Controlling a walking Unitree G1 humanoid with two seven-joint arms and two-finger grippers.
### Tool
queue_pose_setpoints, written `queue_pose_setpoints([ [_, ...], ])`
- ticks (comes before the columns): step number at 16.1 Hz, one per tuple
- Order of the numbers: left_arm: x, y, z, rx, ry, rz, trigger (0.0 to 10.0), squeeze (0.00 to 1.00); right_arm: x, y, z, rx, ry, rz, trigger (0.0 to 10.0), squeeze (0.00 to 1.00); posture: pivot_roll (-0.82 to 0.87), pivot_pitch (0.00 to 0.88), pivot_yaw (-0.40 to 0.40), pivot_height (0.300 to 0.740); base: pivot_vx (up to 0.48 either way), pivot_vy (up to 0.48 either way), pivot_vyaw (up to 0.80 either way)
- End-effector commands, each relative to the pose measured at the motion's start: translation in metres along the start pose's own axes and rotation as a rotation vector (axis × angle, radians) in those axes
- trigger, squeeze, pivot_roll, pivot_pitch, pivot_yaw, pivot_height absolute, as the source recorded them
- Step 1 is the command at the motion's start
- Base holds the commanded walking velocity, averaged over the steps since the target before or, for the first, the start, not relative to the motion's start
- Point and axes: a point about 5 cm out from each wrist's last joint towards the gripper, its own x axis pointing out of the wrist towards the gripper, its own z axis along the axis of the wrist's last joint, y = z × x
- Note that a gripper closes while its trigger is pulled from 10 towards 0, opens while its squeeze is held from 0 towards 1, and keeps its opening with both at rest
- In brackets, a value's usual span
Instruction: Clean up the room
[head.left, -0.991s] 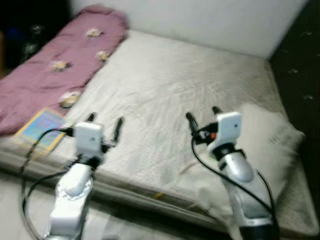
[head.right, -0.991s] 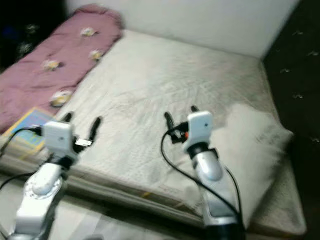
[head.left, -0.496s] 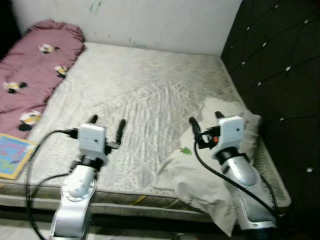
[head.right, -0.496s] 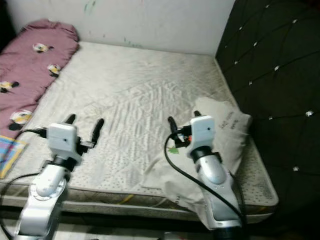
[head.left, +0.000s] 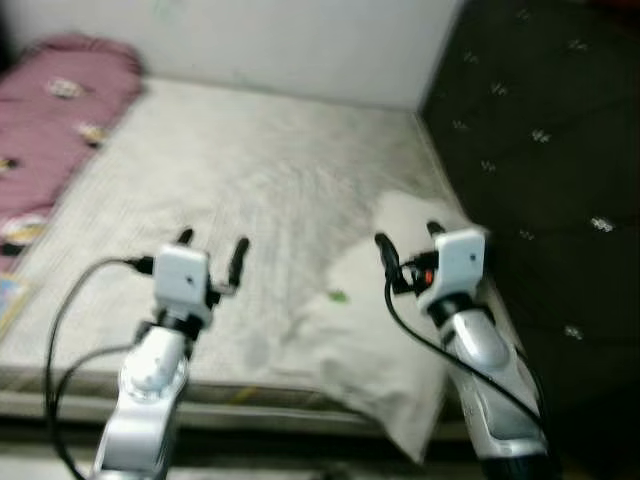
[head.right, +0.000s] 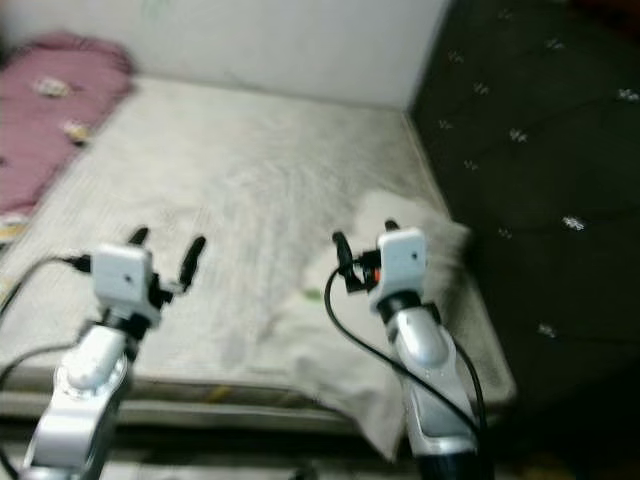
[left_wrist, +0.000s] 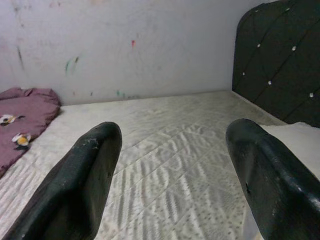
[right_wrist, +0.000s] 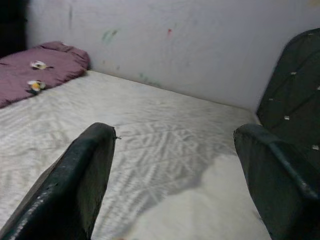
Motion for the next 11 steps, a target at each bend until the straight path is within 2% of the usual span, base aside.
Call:
queue_pose_setpoints([
  [1,0.0020,-0.0068,0.0020,-0.015,-0.009,-0.018,10.0,0.00,-0.0002,-0.0056,0.0032,-0.013,-0.007,-0.016,10.0,0.00,-0.01,0.000,-0.081,0.740,0.000,-0.371,-0.42],
  [4,0.0022,-0.0071,0.0020,-0.020,-0.009,-0.019,10.0,0.00,-0.0036,-0.0007,0.0014,-0.006,-0.001,-0.003,10.0,0.00,-0.02,0.000,-0.081,0.740,0.000,-0.435,0.00],
  [11,0.0021,-0.0067,0.0021,-0.010,-0.014,-0.010,10.0,0.00,-0.0010,-0.0034,0.0028,-0.013,-0.006,-0.008,10.0,0.00,-0.02,0.000,-0.080,0.740,0.000,-0.342,0.00],
])
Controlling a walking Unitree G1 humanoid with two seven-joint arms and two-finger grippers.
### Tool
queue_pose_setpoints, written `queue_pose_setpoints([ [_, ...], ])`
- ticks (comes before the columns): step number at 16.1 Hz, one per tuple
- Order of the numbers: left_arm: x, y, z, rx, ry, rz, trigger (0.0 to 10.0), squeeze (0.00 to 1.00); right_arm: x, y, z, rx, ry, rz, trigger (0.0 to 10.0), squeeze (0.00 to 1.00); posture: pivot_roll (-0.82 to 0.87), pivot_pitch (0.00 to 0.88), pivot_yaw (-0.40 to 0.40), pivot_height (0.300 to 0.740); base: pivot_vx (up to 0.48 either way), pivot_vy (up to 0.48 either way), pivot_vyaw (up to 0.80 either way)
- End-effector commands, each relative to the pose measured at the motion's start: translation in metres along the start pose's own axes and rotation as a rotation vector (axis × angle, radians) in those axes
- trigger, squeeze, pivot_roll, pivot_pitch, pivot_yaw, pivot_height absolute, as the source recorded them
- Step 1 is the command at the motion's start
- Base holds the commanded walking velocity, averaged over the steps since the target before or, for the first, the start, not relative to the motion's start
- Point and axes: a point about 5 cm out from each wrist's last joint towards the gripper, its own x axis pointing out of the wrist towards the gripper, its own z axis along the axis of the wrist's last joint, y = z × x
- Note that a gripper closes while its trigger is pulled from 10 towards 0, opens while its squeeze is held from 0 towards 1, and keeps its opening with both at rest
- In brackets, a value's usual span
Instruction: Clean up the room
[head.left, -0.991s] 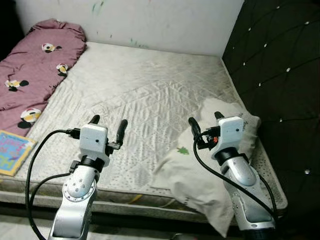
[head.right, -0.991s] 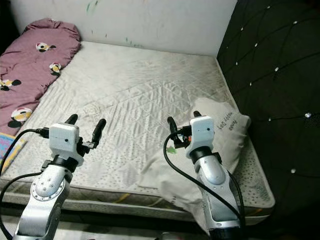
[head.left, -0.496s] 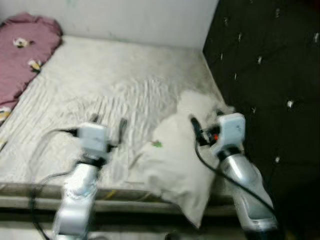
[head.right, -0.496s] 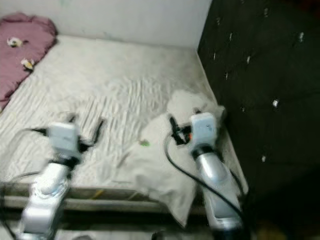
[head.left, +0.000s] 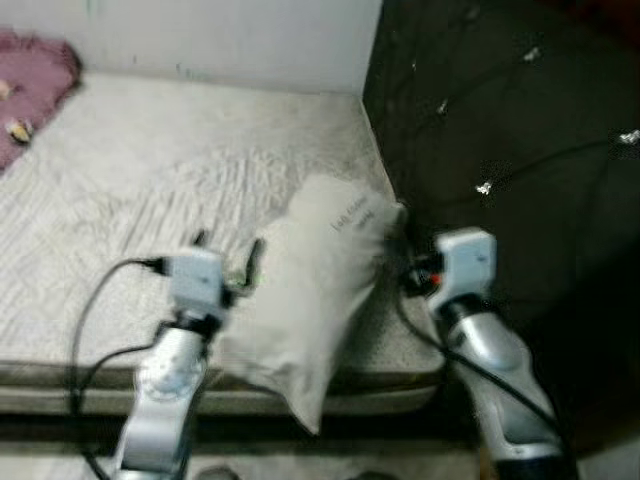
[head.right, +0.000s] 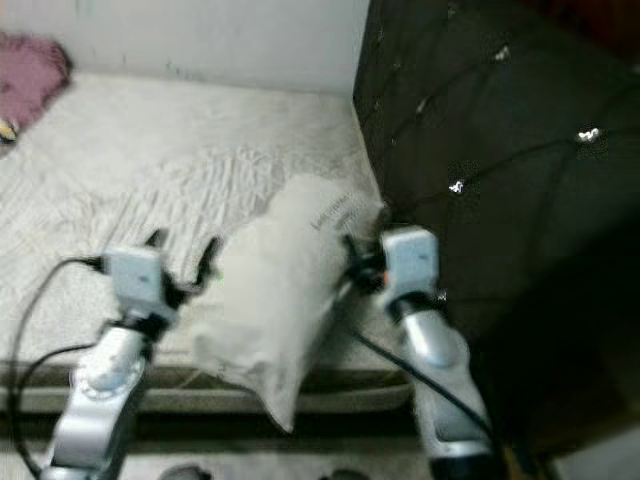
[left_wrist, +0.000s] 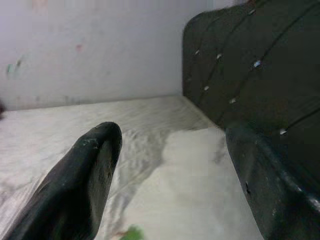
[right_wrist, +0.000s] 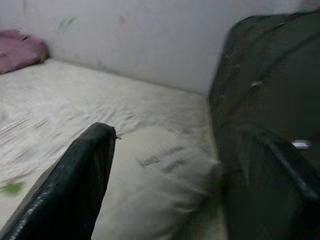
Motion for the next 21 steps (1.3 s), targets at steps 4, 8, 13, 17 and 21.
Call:
queue_pose_setpoints([
  [4,-0.0009,0.0086,-0.0002,0.003,0.001,0.057,10.0,0.00,0.0025,0.0059,0.0044,0.008,-0.016,0.020,10.0,0.00,-0.02,0.000,-0.083,0.740,0.000,0.000,0.00],
  [8,-0.0020,0.0125,-0.0043,-0.015,0.027,0.096,10.0,0.00,0.0016,0.0073,0.0015,0.017,0.000,0.033,10.0,0.00,-0.02,0.000,-0.084,0.740,0.000,0.000,0.00],
  [13,-0.0015,0.0151,-0.0070,-0.056,0.047,0.097,10.0,0.00,0.0020,0.0089,-0.0004,0.021,0.012,0.042,10.0,0.00,-0.01,0.000,-0.086,0.740,0.000,0.000,0.00],
  [17,0.0014,0.0152,-0.0074,-0.081,0.055,0.100,10.0,0.00,0.0043,0.0085,0.0003,0.034,0.012,0.037,10.0,0.00,-0.02,0.000,-0.087,0.740,0.000,0.480,0.00],
  [21,0.0006,0.0140,-0.0076,-0.085,0.057,0.096,10.0,0.00,0.0031,0.0072,0.0006,0.029,0.011,0.032,10.0,0.00,-0.02,0.000,-0.088,0.740,0.000,0.480,-0.13],
])
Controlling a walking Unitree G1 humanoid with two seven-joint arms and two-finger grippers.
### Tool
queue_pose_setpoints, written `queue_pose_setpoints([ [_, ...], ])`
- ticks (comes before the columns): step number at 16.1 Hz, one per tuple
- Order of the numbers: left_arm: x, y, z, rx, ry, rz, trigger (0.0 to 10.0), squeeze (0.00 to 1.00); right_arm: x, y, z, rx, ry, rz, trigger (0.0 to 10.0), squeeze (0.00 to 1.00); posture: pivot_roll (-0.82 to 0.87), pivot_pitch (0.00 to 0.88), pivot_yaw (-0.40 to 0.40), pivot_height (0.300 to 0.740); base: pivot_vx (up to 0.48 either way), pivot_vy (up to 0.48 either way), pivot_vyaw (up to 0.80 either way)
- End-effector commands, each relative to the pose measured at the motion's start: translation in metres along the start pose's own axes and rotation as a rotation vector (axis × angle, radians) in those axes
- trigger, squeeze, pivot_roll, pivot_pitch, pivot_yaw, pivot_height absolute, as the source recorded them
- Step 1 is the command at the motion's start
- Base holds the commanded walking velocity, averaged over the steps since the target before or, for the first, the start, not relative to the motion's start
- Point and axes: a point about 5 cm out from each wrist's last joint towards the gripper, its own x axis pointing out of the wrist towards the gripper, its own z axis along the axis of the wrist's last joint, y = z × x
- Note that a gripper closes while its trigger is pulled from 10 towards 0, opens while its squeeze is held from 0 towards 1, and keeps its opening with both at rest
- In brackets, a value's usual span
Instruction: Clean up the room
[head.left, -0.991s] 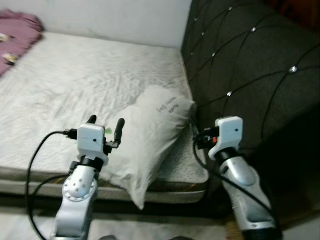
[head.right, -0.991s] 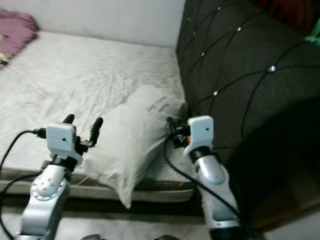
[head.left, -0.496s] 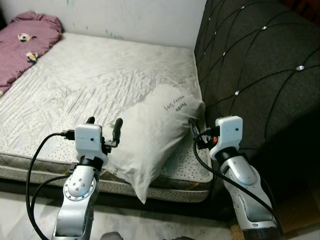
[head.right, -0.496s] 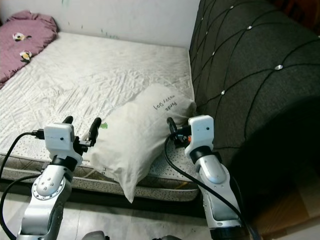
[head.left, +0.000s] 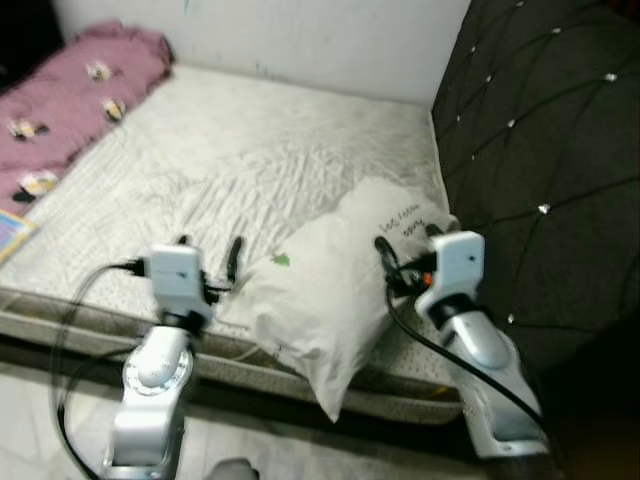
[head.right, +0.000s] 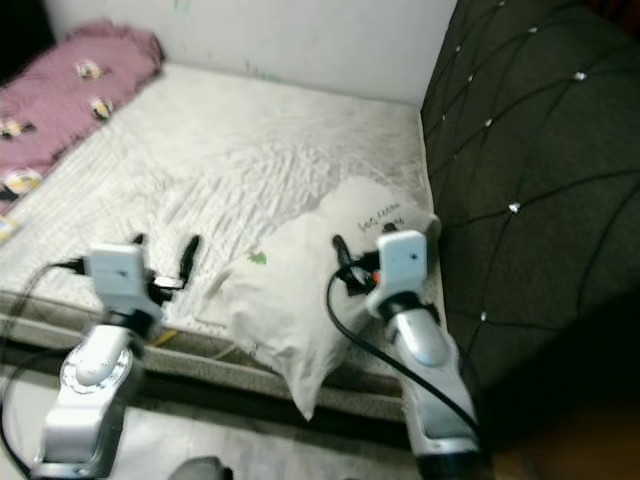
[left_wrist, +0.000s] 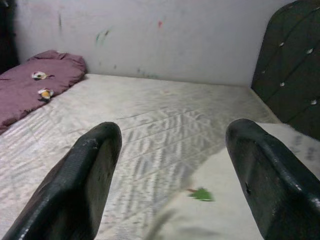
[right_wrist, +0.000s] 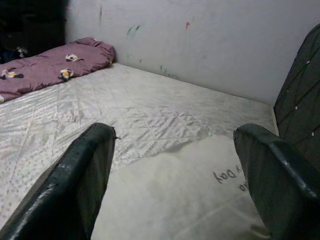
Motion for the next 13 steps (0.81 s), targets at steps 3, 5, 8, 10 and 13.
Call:
queue_pose_setpoints([
  [3,0.0021,-0.0053,0.0026,0.009,-0.017,-0.034,10.0,0.00,-0.0003,-0.0036,0.0000,-0.008,0.006,-0.015,10.0,0.00,-0.02,0.000,-0.090,0.740,0.000,0.272,0.00],
  [5,0.0025,-0.0065,0.0058,-0.009,-0.032,-0.069,10.0,0.00,0.0006,-0.0033,0.0011,-0.005,0.000,-0.019,10.0,0.00,-0.02,0.000,-0.088,0.740,0.000,0.000,0.00],
  [8,0.0002,-0.0098,0.0069,-0.025,-0.039,-0.105,10.0,0.00,-0.0002,-0.0045,-0.0003,0.004,0.009,-0.025,10.0,0.00,-0.02,0.000,-0.088,0.740,0.087,0.000,-0.18],
  [10,-0.0001,-0.0104,0.0068,-0.030,-0.039,-0.112,10.0,0.00,-0.0002,-0.0047,-0.0005,0.004,0.008,-0.026,10.0,0.00,-0.02,0.000,-0.088,0.740,0.291,0.000,-0.50],
  [13,-0.0006,-0.0098,0.0067,-0.032,-0.040,-0.119,10.0,0.00,-0.0003,-0.0038,-0.0006,0.001,0.007,-0.026,10.0,0.00,-0.02,0.000,-0.086,0.740,0.308,0.000,0.00],
])
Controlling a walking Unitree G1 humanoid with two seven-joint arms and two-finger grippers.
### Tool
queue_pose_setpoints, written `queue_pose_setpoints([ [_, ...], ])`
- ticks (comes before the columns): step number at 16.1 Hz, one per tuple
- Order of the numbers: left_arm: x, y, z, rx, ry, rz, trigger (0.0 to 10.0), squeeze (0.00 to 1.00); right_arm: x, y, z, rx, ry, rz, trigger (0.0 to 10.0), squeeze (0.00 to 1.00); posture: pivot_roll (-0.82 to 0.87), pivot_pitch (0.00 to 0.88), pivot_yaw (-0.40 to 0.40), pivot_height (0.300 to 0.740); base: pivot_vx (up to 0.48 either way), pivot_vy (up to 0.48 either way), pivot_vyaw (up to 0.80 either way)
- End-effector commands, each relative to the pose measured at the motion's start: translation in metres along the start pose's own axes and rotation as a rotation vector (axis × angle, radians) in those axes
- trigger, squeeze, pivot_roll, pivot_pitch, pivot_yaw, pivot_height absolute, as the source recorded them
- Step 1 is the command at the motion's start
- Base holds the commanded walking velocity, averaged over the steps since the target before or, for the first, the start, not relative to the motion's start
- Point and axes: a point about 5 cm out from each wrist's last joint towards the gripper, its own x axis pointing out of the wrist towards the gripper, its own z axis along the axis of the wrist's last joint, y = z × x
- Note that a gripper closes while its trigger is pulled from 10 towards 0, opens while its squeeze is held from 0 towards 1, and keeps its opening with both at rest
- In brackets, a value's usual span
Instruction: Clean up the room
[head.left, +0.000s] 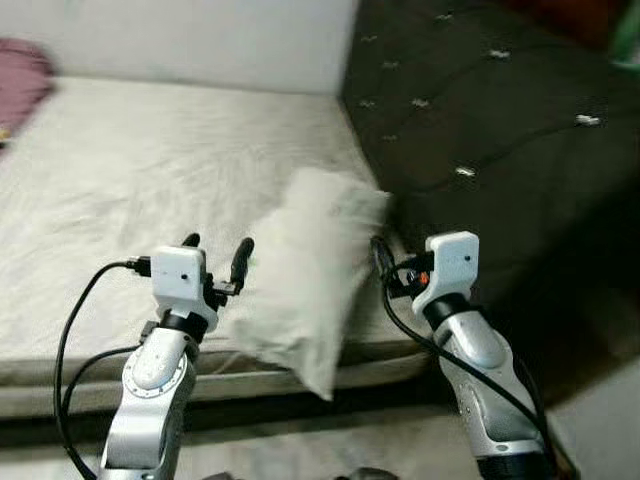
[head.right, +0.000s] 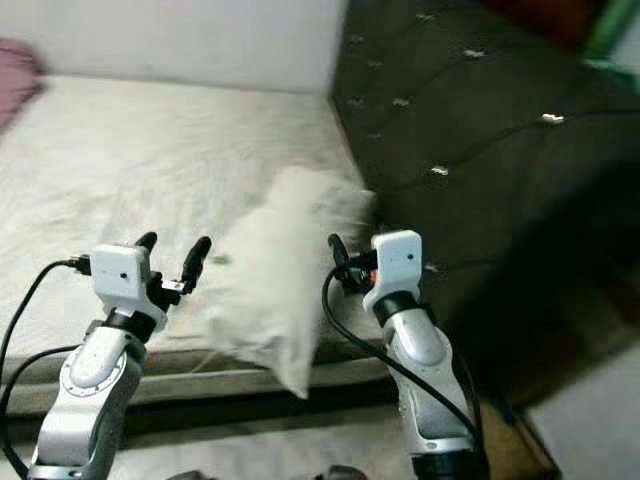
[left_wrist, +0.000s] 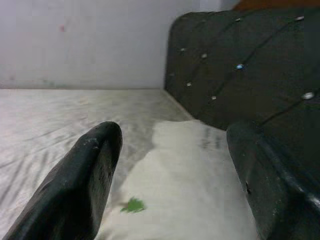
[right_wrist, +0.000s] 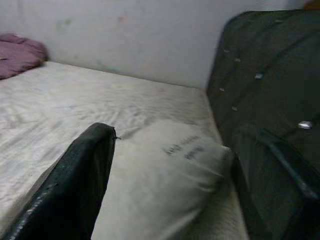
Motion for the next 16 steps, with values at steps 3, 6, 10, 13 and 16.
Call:
queue_pose_setpoints([
  [3,0.001,-0.003,0.005,-0.003,-0.023,-0.014,10.0,0.00,-0.001,-0.005,0.002,-0.013,0.000,-0.020,10.0,0.00,-0.02,0.000,-0.087,0.740,0.316,0.000,0.00],
  [6,0.000,-0.004,0.004,-0.002,-0.020,-0.018,10.0,0.00,-0.001,-0.005,0.002,-0.015,-0.001,-0.018,10.0,0.00,-0.02,0.000,-0.086,0.740,0.322,0.000,0.00],
  [10,-0.001,-0.005,0.004,-0.001,-0.016,-0.021,10.0,0.00,-0.002,-0.004,0.001,-0.018,0.003,-0.014,10.0,0.00,-0.02,0.000,-0.087,0.740,0.325,0.000,0.00],
  [13,-0.001,-0.003,0.002,0.013,-0.005,0.011,10.0,0.00,-0.002,-0.004,0.000,-0.019,0.005,-0.011,10.0,0.00,-0.02,0.000,-0.089,0.740,0.095,0.000,0.00],
  [16,-0.003,0.003,-0.006,0.014,0.044,0.079,10.0,0.00,-0.001,-0.004,-0.001,-0.022,0.014,-0.003,10.0,0.00,-0.01,0.000,-0.097,0.740,0.000,0.000,0.00],
])
